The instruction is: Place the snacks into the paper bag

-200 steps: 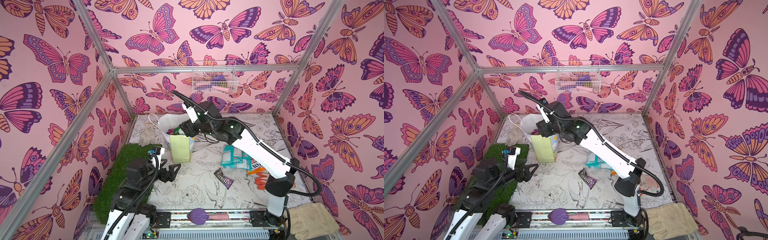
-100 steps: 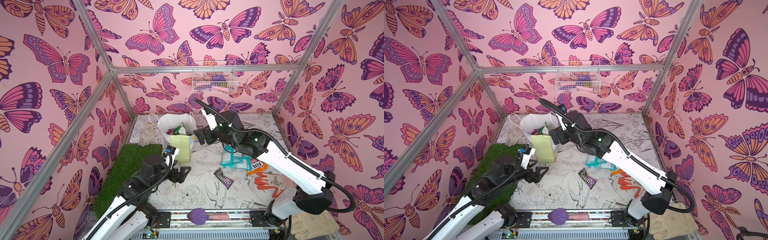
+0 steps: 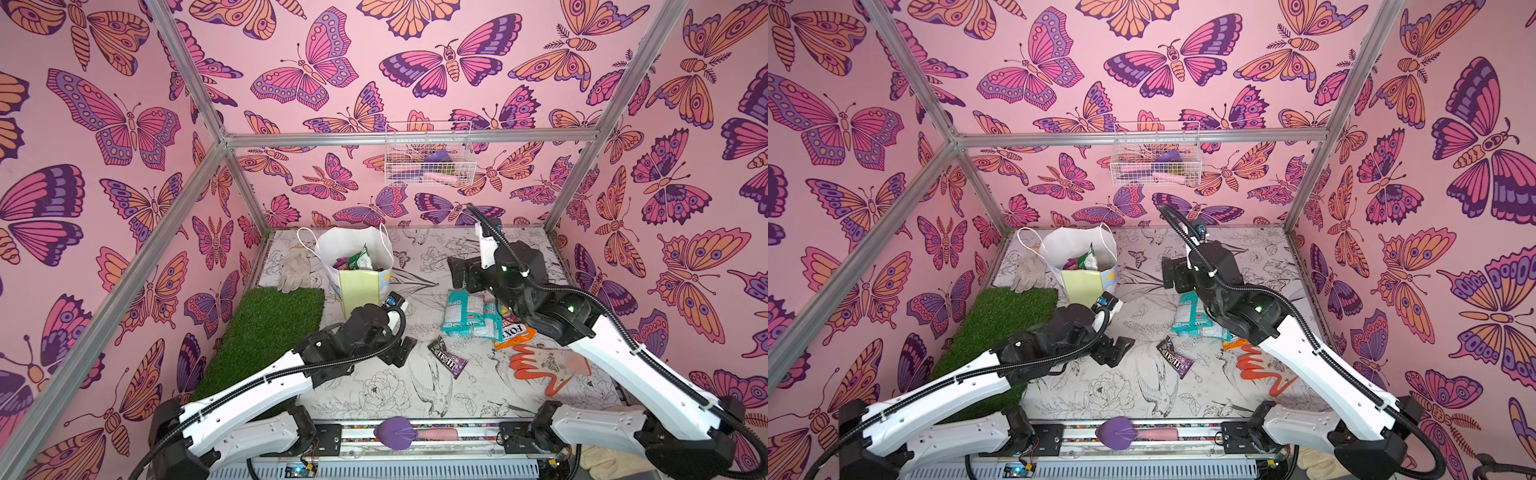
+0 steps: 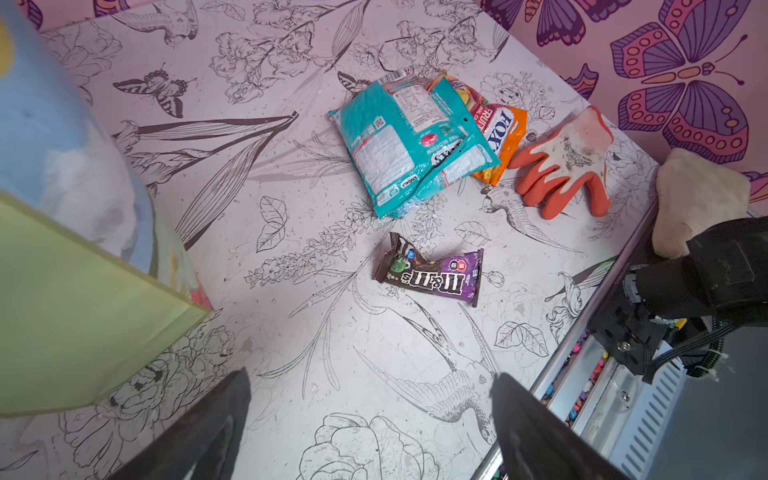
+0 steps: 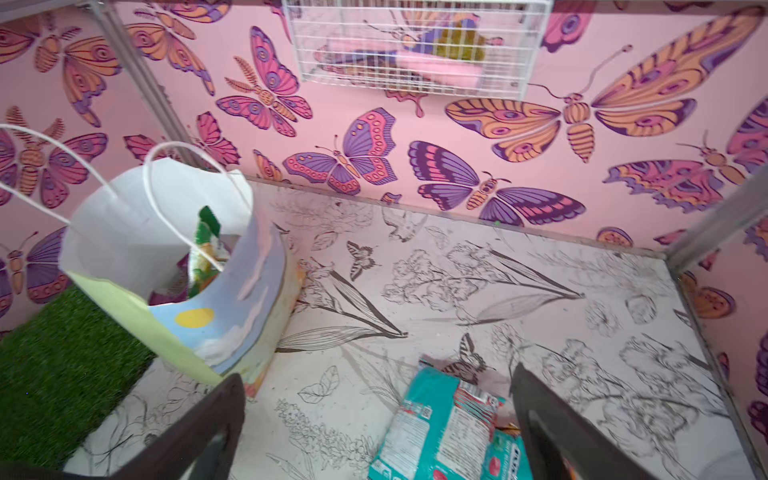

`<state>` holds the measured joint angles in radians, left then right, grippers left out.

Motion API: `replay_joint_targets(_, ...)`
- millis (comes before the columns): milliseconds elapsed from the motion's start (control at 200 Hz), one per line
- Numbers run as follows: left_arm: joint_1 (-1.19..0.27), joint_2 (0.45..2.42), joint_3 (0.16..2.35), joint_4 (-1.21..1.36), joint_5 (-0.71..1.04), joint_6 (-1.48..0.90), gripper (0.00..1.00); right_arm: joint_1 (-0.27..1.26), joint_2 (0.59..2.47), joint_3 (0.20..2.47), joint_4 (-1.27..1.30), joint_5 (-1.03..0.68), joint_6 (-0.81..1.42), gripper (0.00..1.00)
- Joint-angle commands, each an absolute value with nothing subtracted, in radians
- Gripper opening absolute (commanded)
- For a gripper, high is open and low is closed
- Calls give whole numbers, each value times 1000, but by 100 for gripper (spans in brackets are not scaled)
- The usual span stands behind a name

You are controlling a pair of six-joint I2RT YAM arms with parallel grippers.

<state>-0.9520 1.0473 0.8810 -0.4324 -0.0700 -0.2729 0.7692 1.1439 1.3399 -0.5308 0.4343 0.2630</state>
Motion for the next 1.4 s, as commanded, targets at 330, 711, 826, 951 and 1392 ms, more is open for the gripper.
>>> replay_joint_targets(330, -986, 1262, 951, -315, -81, -367, 89, 644, 1017, 1155, -542, 421, 356, 99)
replay_joint_targets(711, -993, 1440, 982, -272, -79, -528, 87, 570, 972, 1074, -585, 455, 410, 99)
replay_joint_targets(826, -994, 1476, 988, -257, -76, -597, 87, 549, 964, 1060, -600, 453, 426, 99)
replay_joint_targets(951, -998, 1524, 1003, -244, -56, -651, 85, 541, 957, 1048, -600, 454, 438, 99)
replay_joint_targets(1392, -1011, 1640, 1011, -185, -14, -810, 81, 532, 957, 1035, -608, 461, 479, 99)
